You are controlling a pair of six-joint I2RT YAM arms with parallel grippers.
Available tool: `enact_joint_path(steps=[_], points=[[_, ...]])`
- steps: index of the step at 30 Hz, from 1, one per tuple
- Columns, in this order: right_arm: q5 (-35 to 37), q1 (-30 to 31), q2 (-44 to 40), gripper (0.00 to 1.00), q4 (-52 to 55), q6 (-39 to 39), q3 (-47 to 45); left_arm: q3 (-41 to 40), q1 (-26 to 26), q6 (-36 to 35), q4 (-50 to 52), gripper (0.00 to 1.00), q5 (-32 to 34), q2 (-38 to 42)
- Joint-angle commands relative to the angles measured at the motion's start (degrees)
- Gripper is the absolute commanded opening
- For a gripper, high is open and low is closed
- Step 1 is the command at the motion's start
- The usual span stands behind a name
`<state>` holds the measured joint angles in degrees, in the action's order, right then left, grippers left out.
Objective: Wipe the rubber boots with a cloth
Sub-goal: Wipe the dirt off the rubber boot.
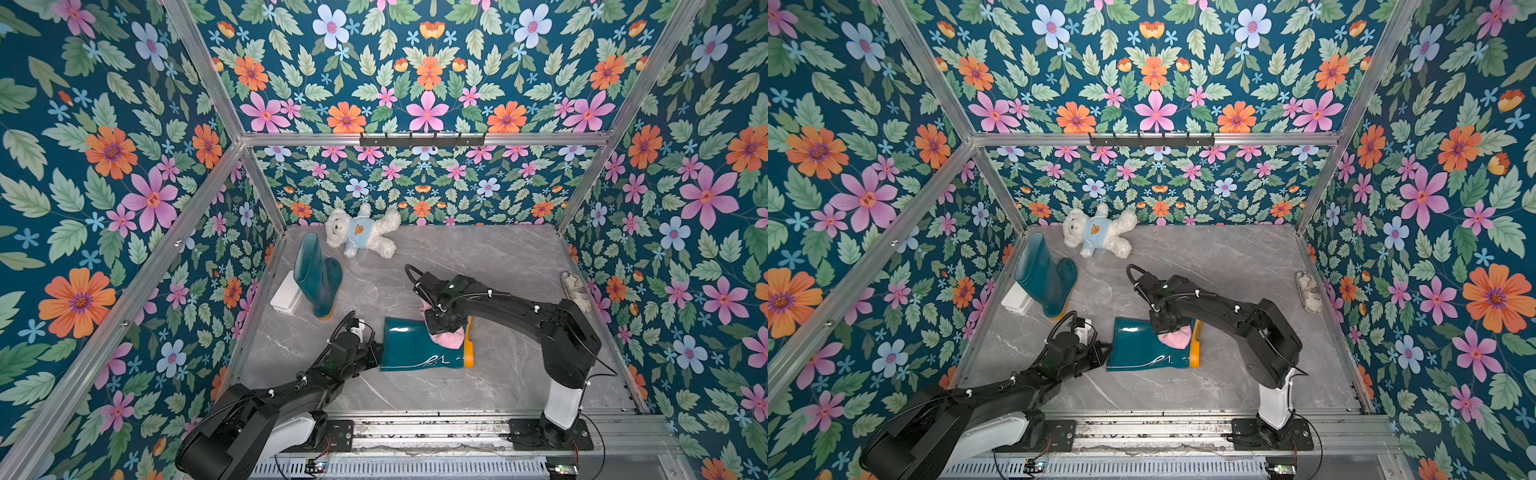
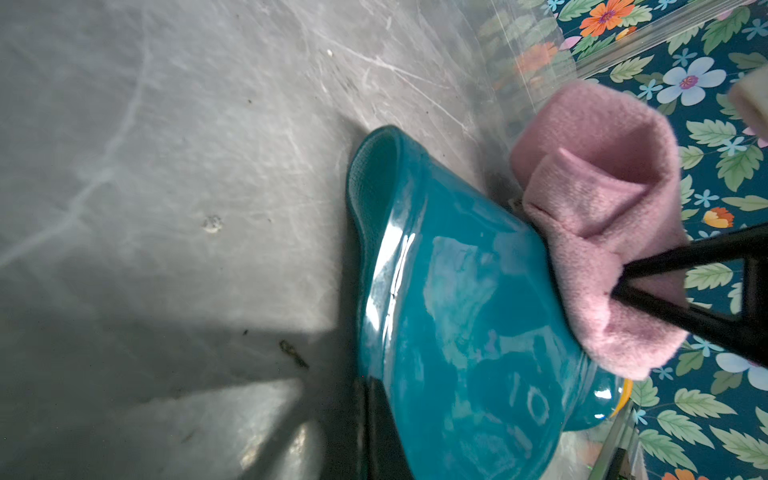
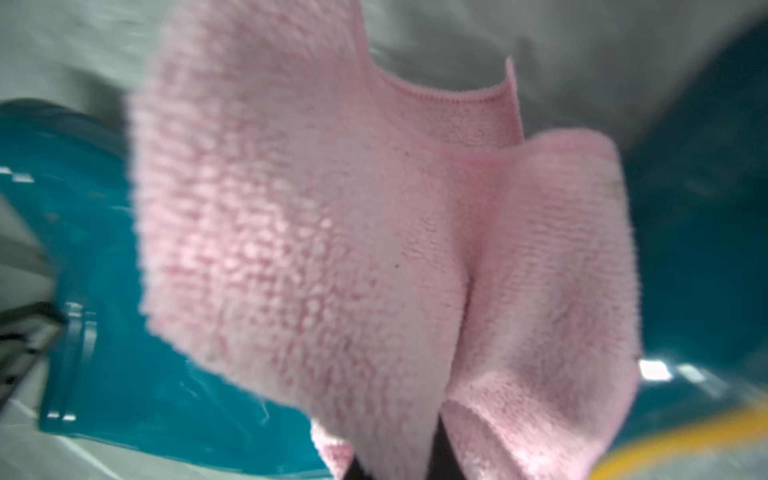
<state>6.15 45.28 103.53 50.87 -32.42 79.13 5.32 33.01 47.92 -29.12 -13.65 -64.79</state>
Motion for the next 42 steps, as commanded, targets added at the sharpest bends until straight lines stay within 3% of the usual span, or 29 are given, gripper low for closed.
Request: enact_joint_path(steps=[1,5,8,18,24,34,42], points=[[4.0,-2.7,-4.6,0.0,3.6,0.8,-3.5,0.3,-0.1,0.2,1.1,0.0,0.1,-0.3],[5.1,-7.3,-11.0,0.0,4.1,1.8,-5.9,0.5,-0.1,0.1,1.4,0.0,0.2,-0.2],[3.7,-7.3,-11.3,0.0,2.8,2.3,-4.5,0.7,-0.1,0.0,1.8,0.0,0.2,-0.2],[-5.8,10.8,12.2,0.0,-3.0,-2.3,16.8,1.1,-0.1,-0.3,2.2,0.0,0.8,-0.2],[-12.6,13.4,17.4,0.0,-7.3,-4.3,19.2,0.6,-0.1,-0.3,1.9,0.0,0.9,0.5],[-5.8,10.8,2.8,0.0,-5.3,-6.0,0.1,0.3,-0.1,-0.2,2.2,0.0,1.1,1.5],[0.8,1.1,-18.2,0.0,1.5,-4.8,-16.2,0.2,-0.1,-0.3,2.7,0.0,1.4,1.9]])
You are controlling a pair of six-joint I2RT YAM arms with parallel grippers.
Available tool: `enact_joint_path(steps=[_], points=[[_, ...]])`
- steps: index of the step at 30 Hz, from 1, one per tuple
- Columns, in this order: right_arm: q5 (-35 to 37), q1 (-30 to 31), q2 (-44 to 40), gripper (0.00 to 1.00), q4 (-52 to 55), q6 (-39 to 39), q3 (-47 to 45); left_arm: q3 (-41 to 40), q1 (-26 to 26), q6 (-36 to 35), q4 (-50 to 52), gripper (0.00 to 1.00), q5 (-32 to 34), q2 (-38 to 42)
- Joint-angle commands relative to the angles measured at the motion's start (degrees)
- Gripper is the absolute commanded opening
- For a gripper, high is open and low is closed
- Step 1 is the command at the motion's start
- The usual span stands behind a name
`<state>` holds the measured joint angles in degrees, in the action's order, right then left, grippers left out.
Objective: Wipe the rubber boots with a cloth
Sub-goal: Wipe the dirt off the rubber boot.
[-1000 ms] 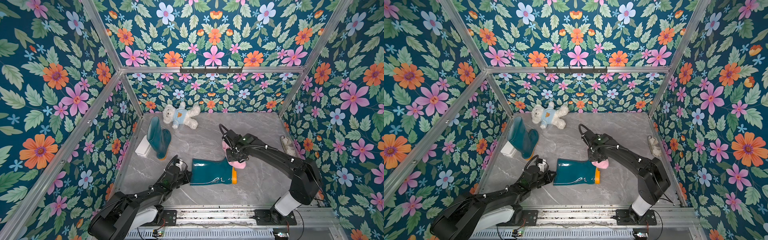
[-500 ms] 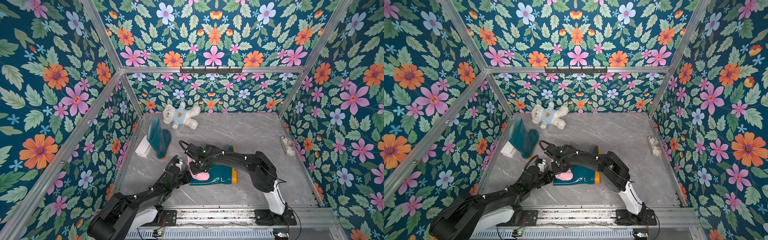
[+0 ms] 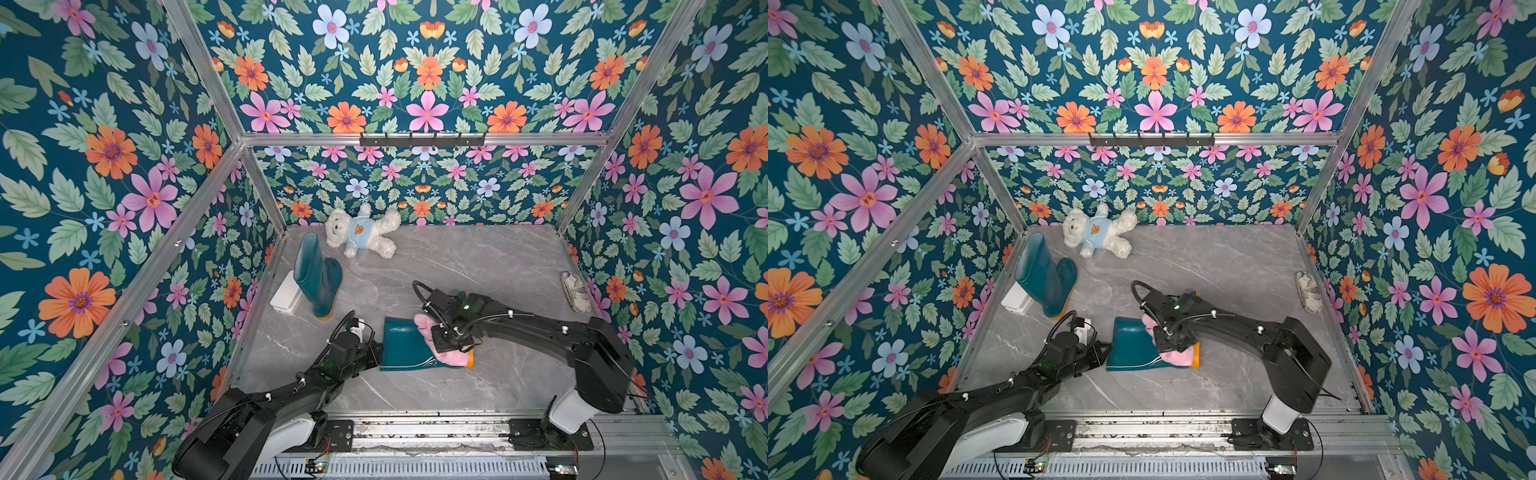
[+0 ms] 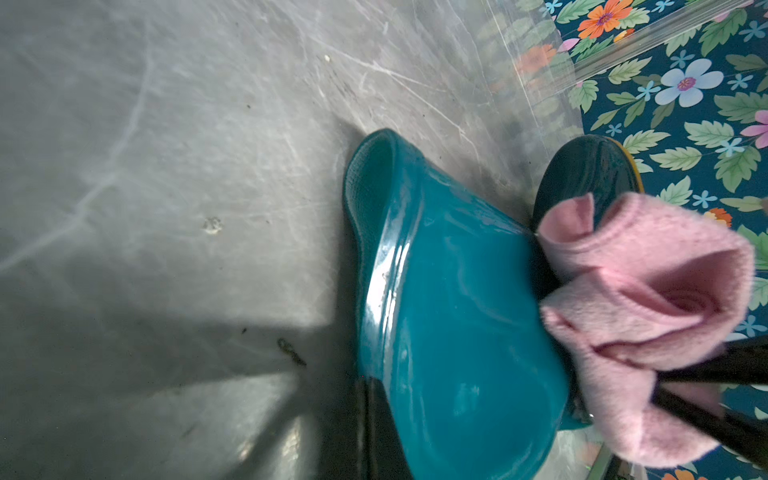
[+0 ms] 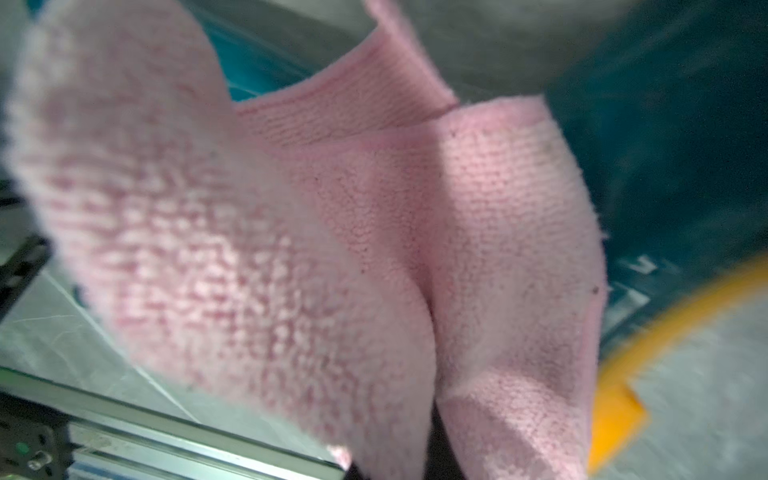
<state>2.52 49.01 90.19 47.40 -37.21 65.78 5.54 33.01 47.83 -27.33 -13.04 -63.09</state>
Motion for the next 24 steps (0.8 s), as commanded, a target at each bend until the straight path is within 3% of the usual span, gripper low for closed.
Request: enact_joint_path(steps=[1,4,7,11,17,21,24], points=[[4.8,-4.4,-7.7,0.0,5.8,0.5,-4.2,0.1,-0.1,-0.2,0.9,0.0,0.7,0.2],[5.1,-7.4,-12.6,0.0,6.2,1.9,-5.6,0.1,0.0,-0.2,1.0,0.0,0.7,0.2],[2.8,-6.5,-10.7,0.0,4.1,1.4,-3.9,0.2,-0.1,-0.3,1.1,0.0,0.7,0.2],[-0.3,1.6,-0.1,0.0,-3.5,-1.6,2.2,0.2,0.0,-0.2,1.3,0.0,1.0,0.3],[-7.0,11.7,21.7,0.0,-8.1,-3.4,20.9,0.6,-0.1,-0.5,1.3,0.0,1.1,-0.1],[-9.2,13.8,27.2,0.0,-8.1,-3.9,26.3,0.4,-0.1,-0.5,1.4,0.0,1.3,0.3],[-8.9,13.7,25.3,0.0,-8.1,-4.4,22.8,0.2,0.0,-0.5,1.2,0.0,1.3,0.4]])
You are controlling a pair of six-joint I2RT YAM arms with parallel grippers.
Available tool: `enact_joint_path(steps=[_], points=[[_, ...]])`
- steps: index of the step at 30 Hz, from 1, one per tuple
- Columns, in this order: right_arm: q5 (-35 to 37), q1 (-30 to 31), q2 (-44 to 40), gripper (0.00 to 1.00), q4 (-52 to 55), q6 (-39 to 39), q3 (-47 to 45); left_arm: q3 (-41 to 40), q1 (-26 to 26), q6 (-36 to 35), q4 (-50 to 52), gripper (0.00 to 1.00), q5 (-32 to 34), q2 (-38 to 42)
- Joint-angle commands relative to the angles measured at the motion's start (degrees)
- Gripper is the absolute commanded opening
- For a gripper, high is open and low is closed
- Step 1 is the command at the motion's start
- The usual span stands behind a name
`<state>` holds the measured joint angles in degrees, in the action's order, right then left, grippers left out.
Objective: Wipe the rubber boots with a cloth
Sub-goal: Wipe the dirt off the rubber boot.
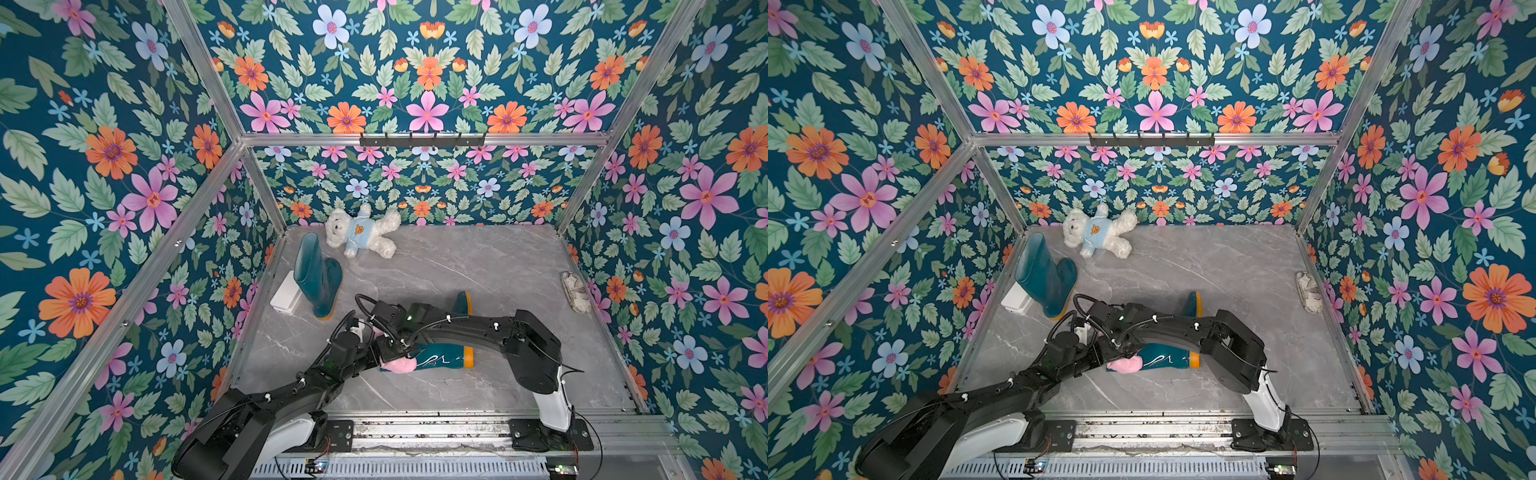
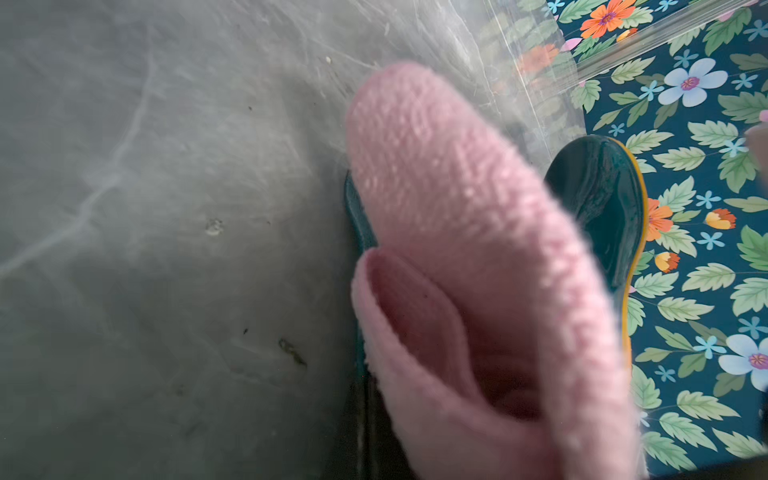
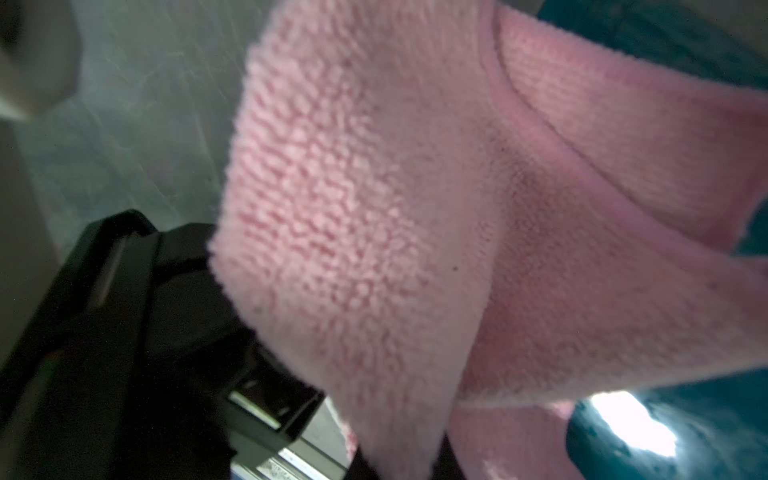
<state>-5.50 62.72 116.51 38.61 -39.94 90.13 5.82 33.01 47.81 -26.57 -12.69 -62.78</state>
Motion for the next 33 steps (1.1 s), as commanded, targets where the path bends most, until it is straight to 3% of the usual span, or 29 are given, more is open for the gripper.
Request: enact_joint_path(steps=[1,6,11,18,23,29,33], points=[[-0.2,0.0,-1.8,0.0,1.3,-1.7,-2.9,0.0,-0.1,-0.4,0.4,0.0,0.9,0.0],[3.9,-2.7,-10.4,0.0,3.2,-2.7,-15.0,0.0,-0.1,-0.4,0.0,0.0,0.6,-0.4],[10.5,-8.1,-25.4,0.0,8.7,-2.8,-27.1,0.0,-0.1,-0.4,-0.1,0.0,0.6,-0.4],[13.4,-14.8,-40.2,0.0,12.5,-1.2,-35.0,0.2,-0.1,-0.5,0.0,0.0,0.5,-0.5],[9.3,-11.0,-31.2,0.0,4.7,-2.0,-29.5,0.7,-0.1,-0.6,0.3,0.0,0.7,-0.9],[3.8,-1.5,-9.5,0.0,1.7,-2.0,-9.1,1.2,-0.1,-0.7,0.5,0.0,1.1,-0.7],[0.7,2.0,-1.9,0.0,1.7,-2.3,-1.6,1.2,-0.1,-0.8,0.5,0.0,1.3,-0.6]])
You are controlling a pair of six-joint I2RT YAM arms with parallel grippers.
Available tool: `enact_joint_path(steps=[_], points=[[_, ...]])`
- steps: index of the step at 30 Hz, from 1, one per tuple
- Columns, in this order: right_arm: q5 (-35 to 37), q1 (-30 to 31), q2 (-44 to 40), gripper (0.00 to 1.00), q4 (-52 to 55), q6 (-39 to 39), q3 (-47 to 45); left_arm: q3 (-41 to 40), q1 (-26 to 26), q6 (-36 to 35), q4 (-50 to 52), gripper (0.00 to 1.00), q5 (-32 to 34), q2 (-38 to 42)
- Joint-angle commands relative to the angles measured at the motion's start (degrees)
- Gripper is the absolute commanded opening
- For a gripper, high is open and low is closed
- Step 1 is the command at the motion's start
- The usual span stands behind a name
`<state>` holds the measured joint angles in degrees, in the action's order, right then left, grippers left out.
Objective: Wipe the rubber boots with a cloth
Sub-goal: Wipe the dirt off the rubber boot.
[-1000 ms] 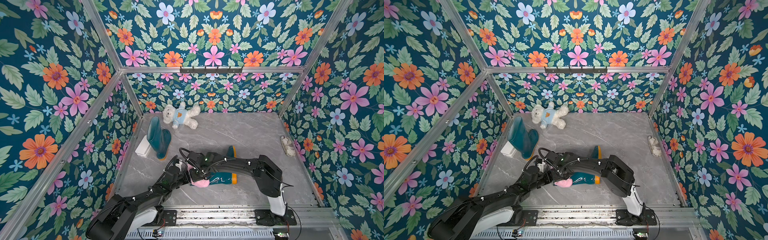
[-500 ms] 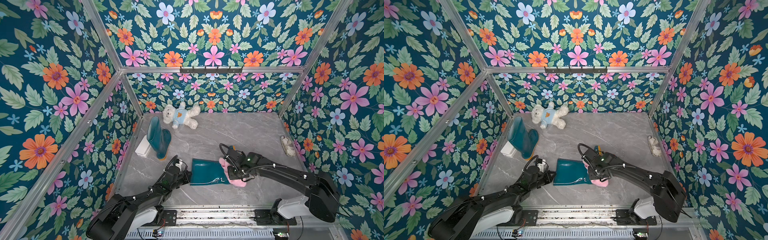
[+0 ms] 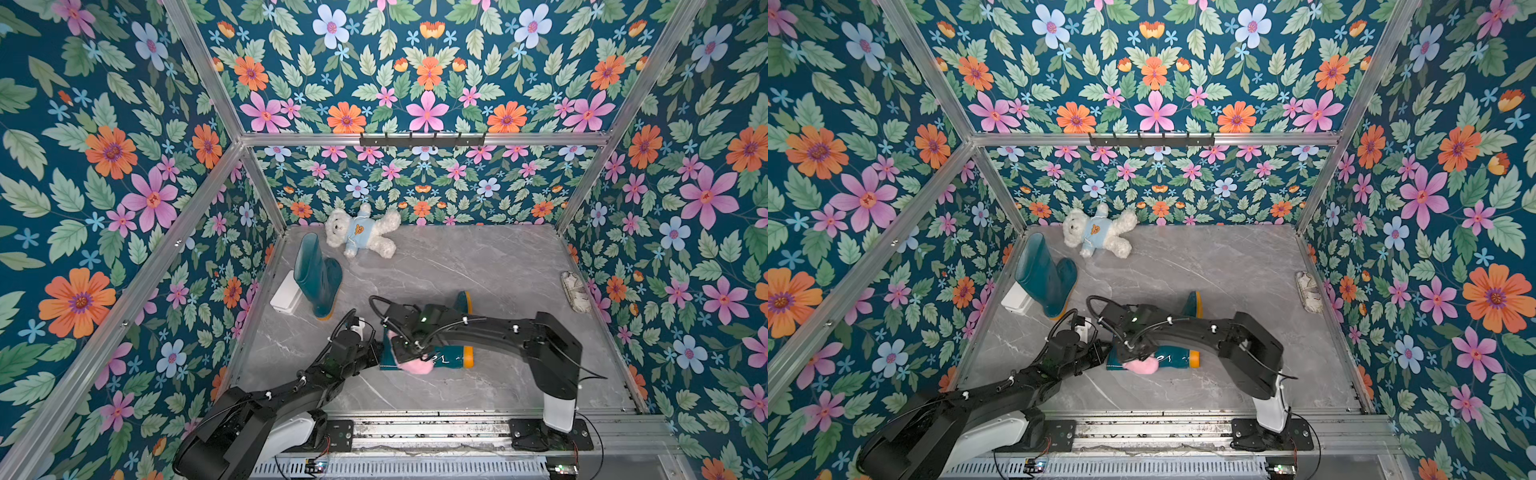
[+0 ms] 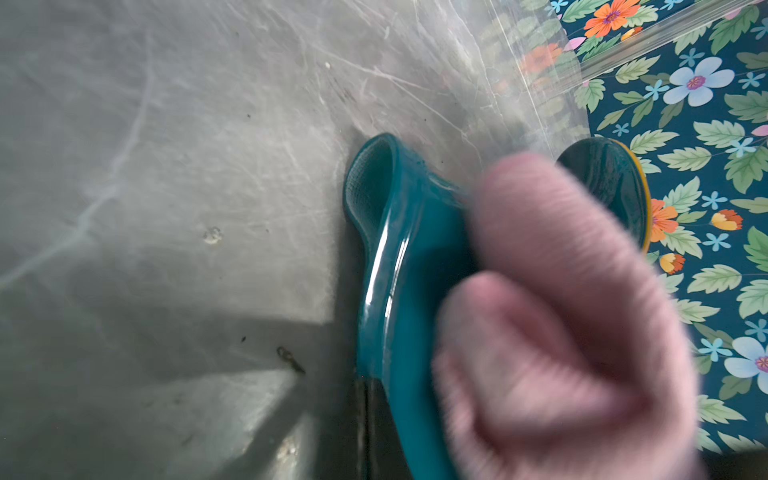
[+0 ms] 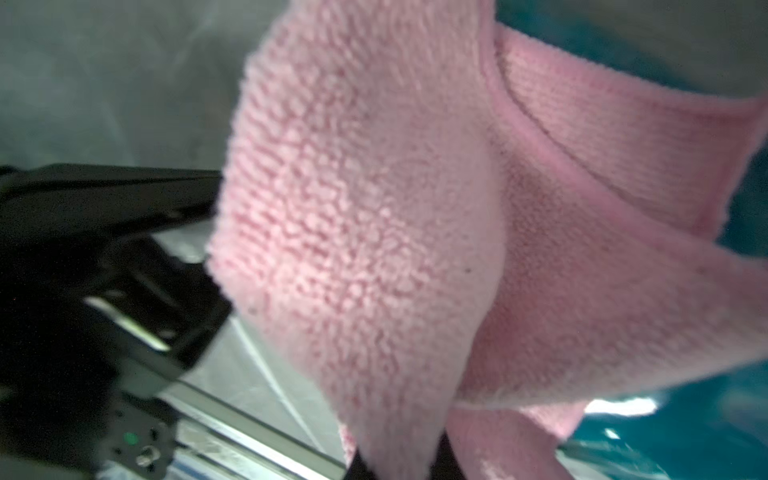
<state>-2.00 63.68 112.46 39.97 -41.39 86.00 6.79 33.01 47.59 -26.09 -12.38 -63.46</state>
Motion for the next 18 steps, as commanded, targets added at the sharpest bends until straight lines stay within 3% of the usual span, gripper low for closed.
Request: enact_joint_path(steps=[1,10,18], points=[[-3.2,1.5,2.8,0.0,-0.1,-1.1,2.8,0.2,-0.1,-0.7,-0.1,0.0,1.0,0.0],[-2.8,1.6,-0.4,0.0,-1.4,-3.3,-3.7,-0.2,-0.1,-0.4,-0.9,0.0,0.9,-0.3],[5.1,-3.6,-19.7,0.0,4.1,-4.4,-21.9,-0.2,-0.1,-0.7,0.1,0.0,1.4,0.4]])
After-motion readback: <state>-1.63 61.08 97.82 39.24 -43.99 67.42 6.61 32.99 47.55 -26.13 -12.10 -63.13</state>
